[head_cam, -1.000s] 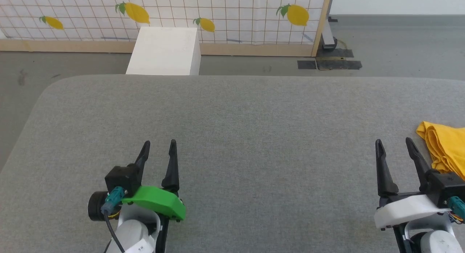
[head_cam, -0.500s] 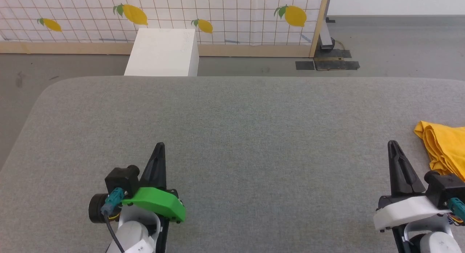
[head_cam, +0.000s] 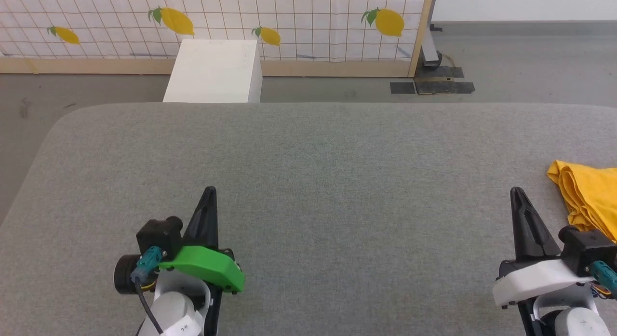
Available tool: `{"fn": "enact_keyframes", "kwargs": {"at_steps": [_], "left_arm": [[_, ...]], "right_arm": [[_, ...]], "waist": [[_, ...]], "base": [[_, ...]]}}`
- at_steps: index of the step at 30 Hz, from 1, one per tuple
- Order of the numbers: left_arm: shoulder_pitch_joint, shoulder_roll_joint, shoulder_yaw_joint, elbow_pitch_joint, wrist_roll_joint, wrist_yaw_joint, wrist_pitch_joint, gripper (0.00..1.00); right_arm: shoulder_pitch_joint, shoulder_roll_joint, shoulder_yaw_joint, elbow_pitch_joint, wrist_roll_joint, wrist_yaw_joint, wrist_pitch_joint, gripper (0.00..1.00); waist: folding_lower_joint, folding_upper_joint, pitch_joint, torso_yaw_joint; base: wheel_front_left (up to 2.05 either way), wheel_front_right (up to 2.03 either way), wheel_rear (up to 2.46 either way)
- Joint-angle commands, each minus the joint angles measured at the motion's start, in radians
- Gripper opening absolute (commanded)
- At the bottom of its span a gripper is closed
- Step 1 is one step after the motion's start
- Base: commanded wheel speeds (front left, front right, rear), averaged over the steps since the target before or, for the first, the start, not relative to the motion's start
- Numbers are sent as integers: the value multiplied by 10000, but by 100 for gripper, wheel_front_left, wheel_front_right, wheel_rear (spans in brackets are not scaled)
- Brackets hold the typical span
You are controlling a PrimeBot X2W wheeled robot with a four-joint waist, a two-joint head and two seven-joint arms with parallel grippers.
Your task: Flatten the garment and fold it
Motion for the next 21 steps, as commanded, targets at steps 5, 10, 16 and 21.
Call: {"fn": "enact_keyframes", "kwargs": {"at_steps": [5, 10, 16, 21], "left_arm": [[236, -7, 74, -184, 288, 42, 125, 0], [308, -9, 125, -310, 394, 54, 229, 0], [392, -11, 185, -458, 519, 68, 350, 0], [464, -13, 236, -584, 625, 80, 453, 0]], "right_arm": [[43, 3, 84, -92, -63, -1, 101, 0], [55, 4, 134, -126, -83, -2, 176, 0], [69, 5, 192, -165, -106, -3, 263, 0], [80, 6, 242, -198, -125, -3, 337, 0]], "waist": [[0, 0, -13, -21], [0, 0, -25, -41], [0, 0, -39, -65], [0, 0, -51, -85]], "base": [[0, 0, 0], [0, 0, 0], [0, 0, 0], [0, 0, 0]]}}
